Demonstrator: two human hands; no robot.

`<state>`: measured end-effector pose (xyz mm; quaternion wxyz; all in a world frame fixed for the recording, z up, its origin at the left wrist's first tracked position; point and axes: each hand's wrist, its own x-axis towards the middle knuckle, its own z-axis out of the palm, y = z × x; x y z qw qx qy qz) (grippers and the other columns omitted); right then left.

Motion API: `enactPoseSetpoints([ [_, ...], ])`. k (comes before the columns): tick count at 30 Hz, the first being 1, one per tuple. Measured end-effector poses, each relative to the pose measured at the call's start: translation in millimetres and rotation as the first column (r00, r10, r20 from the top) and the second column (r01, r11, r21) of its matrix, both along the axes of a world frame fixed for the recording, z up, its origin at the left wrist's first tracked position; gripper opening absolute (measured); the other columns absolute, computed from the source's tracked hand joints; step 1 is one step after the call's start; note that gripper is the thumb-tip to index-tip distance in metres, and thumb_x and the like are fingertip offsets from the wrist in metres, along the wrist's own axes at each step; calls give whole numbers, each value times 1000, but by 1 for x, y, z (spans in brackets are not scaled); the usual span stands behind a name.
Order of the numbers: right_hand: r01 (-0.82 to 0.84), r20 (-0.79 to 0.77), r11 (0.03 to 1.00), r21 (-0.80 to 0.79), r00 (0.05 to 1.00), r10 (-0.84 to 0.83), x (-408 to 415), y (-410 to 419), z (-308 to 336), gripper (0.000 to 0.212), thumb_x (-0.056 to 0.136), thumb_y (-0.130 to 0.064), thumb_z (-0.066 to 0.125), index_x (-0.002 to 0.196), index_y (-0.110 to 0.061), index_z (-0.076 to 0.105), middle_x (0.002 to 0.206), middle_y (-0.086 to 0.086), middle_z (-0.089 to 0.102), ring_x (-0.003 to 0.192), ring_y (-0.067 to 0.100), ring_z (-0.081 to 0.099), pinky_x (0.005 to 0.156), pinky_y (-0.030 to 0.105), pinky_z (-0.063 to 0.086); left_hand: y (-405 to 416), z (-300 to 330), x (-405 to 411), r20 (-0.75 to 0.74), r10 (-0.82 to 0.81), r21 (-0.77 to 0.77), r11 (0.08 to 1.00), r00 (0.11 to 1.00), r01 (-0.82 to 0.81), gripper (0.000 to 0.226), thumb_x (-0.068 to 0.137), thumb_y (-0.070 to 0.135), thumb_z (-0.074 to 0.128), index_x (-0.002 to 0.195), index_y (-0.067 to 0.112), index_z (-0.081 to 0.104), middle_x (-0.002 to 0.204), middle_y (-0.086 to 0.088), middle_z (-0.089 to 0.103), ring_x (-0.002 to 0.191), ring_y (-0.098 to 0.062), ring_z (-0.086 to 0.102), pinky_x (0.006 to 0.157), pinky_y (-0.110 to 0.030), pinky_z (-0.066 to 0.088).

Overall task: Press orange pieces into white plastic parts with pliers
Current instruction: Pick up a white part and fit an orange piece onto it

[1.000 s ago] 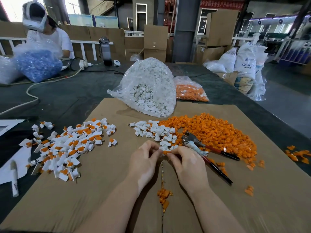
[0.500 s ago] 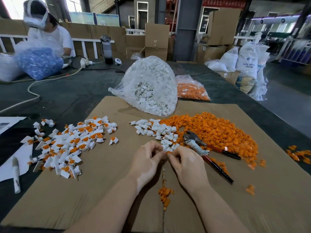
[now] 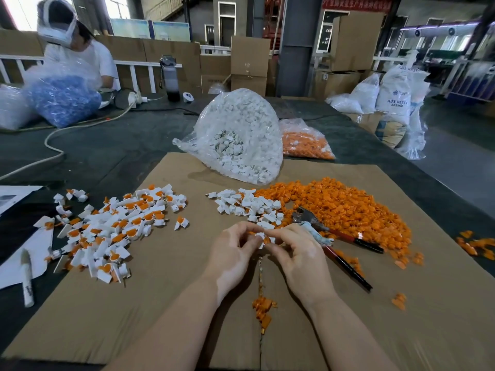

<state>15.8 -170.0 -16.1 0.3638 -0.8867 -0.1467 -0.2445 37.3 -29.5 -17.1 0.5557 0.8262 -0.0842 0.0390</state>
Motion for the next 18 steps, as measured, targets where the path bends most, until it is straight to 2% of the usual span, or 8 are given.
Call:
enactPoseSetpoints([
  [4,5,4,1000,-9,1000,-5,1,0,0,19,82,-11,69,100,-14,71,86,-5,59,83,8,52,74,23,47,0,0,0,3,2,-6,1000,1000,-2,11,90,17,59,95,27,63,80,-1,64,77,-11,60,62,-9,41],
  [7,10,0,1000,-14,1000,-10,1,1,0,18,82,-11,69,100,-15,71,86,-6,58,83,7,52,74,21,45,-1,0,1,2,3,-14,1000,1000,-3,7,88,21,63,91,27,63,72,0,60,65,-5,53,56,-10,38],
  [9,13,-3,1000,-19,1000,-13,2,1,-1,19,82,-11,69,100,-15,71,86,-5,58,83,9,53,74,24,47,-1,0,2,-4,-5,-33,999,1000,5,8,86,20,65,88,28,62,71,-2,61,59,-2,51,54,-10,39],
  [12,54,-2,998,13,999,-53,0,0,2,24,80,-16,72,104,-12,70,89,-3,61,86,13,56,78,33,49,-2,0,4,-18,14,-69,997,1000,-15,7,85,17,67,90,21,63,67,-2,58,60,-7,51,57,-14,40],
  [14,231,47,972,-36,972,-229,0,-5,3,29,81,-20,72,108,-11,67,96,1,65,94,18,58,84,37,45,-2,0,6,-46,32,-125,991,998,-37,9,84,14,68,91,15,65,65,0,54,59,-9,49,57,-17,40],
  [15,362,45,928,-88,932,-359,1,-9,5,32,83,-24,69,112,-12,65,104,3,65,101,20,56,88,38,41,-2,0,7,-57,40,-135,990,998,-48,9,83,13,68,91,14,65,64,1,53,58,-8,48,56,-15,40],
  [17,551,-73,793,-259,808,-585,4,-22,12,39,88,-32,59,123,-16,56,121,5,57,114,22,47,95,39,32,-3,1,8,-75,43,-142,988,996,-54,9,83,13,68,92,14,65,63,3,53,56,-6,47,54,-14,39],
  [18,563,-158,741,-367,747,-646,6,-30,17,40,89,-35,54,125,-18,52,126,5,51,119,23,42,99,41,29,-3,1,9,-83,41,-145,988,996,-53,9,83,13,68,91,15,64,62,3,54,55,-6,48,54,-14,39],
])
